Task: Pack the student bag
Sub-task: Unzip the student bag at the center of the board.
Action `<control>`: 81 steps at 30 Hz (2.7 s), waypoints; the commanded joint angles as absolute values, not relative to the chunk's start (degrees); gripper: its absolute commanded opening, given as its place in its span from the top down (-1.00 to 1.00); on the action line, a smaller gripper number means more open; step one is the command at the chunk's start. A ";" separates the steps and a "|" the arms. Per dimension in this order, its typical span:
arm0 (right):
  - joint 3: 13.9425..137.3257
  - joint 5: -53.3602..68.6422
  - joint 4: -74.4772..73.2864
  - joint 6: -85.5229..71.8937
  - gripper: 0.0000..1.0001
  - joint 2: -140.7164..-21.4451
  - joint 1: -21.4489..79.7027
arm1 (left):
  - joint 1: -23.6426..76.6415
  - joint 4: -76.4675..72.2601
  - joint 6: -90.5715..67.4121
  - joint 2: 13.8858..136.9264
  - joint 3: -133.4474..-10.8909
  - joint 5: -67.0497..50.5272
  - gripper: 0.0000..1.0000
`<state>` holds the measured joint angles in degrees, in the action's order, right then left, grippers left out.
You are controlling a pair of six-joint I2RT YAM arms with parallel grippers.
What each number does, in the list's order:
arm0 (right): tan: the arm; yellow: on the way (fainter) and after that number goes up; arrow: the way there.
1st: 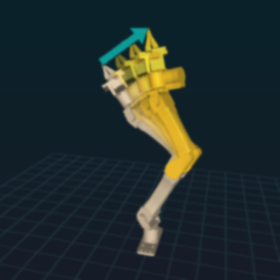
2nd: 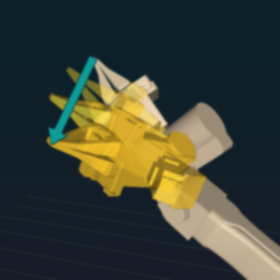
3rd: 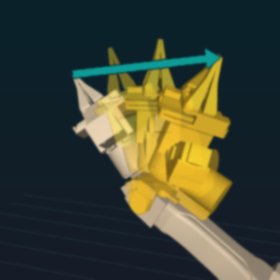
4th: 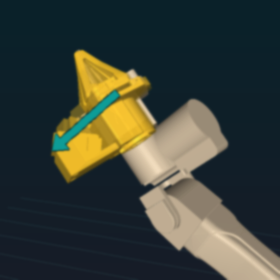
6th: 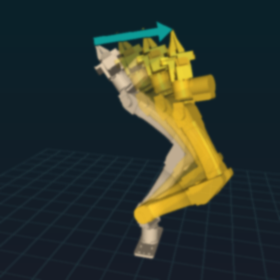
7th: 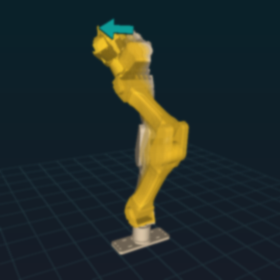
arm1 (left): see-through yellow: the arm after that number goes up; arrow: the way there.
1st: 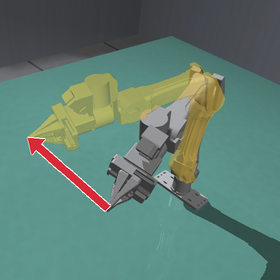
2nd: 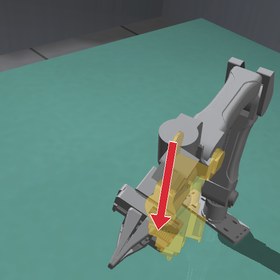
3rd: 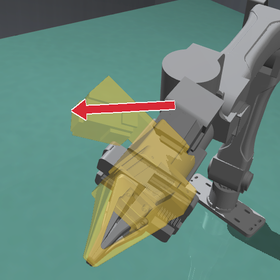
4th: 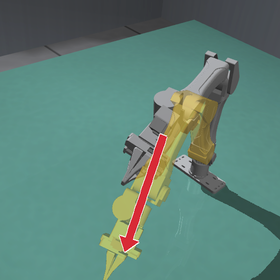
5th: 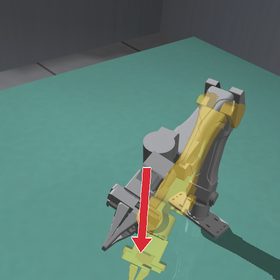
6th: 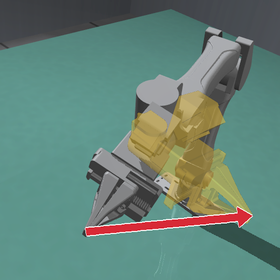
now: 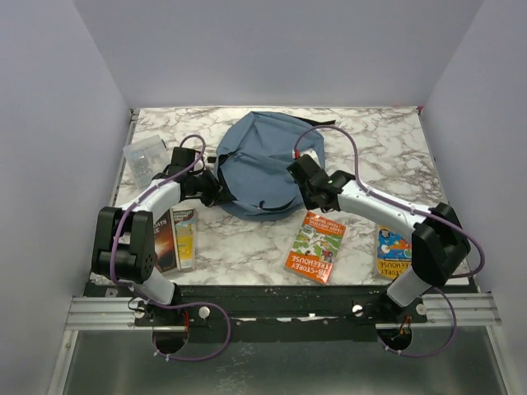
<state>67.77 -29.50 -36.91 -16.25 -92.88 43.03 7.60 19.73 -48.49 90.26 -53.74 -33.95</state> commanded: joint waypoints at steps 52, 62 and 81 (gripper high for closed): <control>62.97 -28.30 -16.54 -35.66 0.99 -94.54 48.63 | 10.38 7.12 -50.08 84.67 -41.04 -29.51 1.00; 56.66 -33.85 -11.25 -28.20 0.99 -89.09 37.08 | 8.88 9.19 -48.89 83.25 -41.05 -29.23 1.00; 61.23 -17.65 -12.68 -19.17 0.75 -90.19 28.47 | 9.48 8.69 -48.04 84.31 -41.67 -38.00 1.00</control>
